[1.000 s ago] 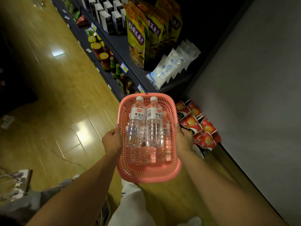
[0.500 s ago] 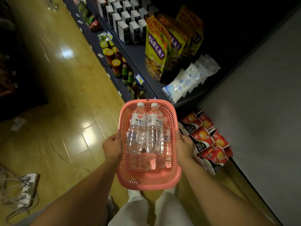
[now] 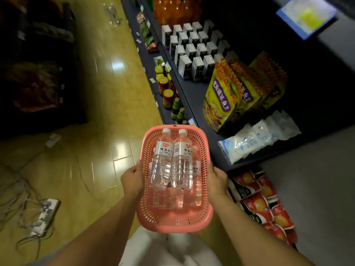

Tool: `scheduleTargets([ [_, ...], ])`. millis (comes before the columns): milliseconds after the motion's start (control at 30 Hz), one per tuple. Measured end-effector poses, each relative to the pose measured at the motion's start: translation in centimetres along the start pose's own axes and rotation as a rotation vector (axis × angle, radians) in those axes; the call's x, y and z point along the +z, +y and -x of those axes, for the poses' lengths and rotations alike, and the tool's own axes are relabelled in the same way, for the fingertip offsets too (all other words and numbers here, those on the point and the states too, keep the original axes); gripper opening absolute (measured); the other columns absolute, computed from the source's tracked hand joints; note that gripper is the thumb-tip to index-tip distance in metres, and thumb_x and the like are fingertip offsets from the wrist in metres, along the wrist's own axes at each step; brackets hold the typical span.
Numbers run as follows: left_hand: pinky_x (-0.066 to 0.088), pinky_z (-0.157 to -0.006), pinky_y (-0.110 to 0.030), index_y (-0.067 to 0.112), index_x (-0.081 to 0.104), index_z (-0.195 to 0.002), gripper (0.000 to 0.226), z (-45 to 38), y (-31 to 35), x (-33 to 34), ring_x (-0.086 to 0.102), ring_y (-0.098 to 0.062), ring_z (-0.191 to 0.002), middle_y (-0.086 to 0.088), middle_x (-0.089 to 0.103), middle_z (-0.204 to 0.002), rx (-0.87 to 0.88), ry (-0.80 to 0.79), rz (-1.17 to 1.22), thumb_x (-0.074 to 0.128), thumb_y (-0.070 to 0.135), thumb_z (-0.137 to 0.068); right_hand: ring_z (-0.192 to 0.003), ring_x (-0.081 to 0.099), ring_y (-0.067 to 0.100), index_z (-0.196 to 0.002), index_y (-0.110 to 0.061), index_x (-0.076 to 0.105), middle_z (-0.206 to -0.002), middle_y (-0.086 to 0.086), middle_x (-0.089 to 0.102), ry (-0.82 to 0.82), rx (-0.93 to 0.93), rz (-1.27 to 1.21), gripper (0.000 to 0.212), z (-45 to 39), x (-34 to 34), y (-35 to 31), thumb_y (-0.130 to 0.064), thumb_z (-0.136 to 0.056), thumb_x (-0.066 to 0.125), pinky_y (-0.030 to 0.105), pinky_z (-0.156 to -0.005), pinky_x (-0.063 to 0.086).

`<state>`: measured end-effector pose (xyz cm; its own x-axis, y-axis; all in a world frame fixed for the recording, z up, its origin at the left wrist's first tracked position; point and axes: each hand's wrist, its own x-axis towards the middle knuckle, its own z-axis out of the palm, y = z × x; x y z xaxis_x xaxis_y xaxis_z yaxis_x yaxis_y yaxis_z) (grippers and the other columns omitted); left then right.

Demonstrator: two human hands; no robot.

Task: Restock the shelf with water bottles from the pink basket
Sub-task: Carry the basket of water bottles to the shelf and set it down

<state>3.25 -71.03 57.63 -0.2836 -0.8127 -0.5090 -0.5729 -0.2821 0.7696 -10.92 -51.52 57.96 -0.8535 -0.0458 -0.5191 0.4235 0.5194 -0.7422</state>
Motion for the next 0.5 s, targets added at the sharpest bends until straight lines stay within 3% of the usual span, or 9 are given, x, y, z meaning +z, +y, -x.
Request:
scheduleTargets([
  [133, 0.061, -0.072, -0.043, 0.008, 0.081, -0.087, 0.054, -3.4, 2.1, -1.1, 0.074, -0.031, -0.074, -0.008, 0.076, -0.074, 0.002, 0.041, 0.003, 0.053, 0.050, -0.103, -0.059, 0.066, 0.021, -0.066, -0.014, 0.068, -0.062, 0.002, 0.067, -0.004, -0.028, 0.022, 0.051, -1.4, 2.8, -3.7, -0.051, -0.098, 0.053, 0.024, -0.050, 0.048],
  [300, 0.054, -0.061, -0.032, 0.008, 0.077, -0.079, 0.053, -9.1, 5.0, -3.2, 0.068, -0.025, -0.067, -0.008, 0.073, -0.073, 0.010, 0.030, 0.032, 0.050, 0.045, -0.106, -0.071, 0.071, 0.029, -0.070, -0.015, 0.070, -0.072, 0.005, 0.071, 0.011, -0.023, 0.077, 0.061, -3.6, 8.5, -7.2, -0.069, -0.087, 0.048, 0.047, -0.071, 0.061],
  [500, 0.047, -0.056, -0.026, 0.007, 0.075, -0.074, 0.052, -16.4, 9.3, -7.0, 0.062, -0.019, -0.060, -0.003, 0.068, -0.065, 0.006, 0.020, 0.082, 0.050, 0.038, -0.107, -0.065, 0.071, 0.026, -0.066, -0.013, 0.071, -0.064, 0.005, 0.071, 0.010, -0.030, 0.042, 0.053, -5.0, 15.6, -14.0, -0.056, -0.093, 0.058, 0.039, -0.063, 0.060],
])
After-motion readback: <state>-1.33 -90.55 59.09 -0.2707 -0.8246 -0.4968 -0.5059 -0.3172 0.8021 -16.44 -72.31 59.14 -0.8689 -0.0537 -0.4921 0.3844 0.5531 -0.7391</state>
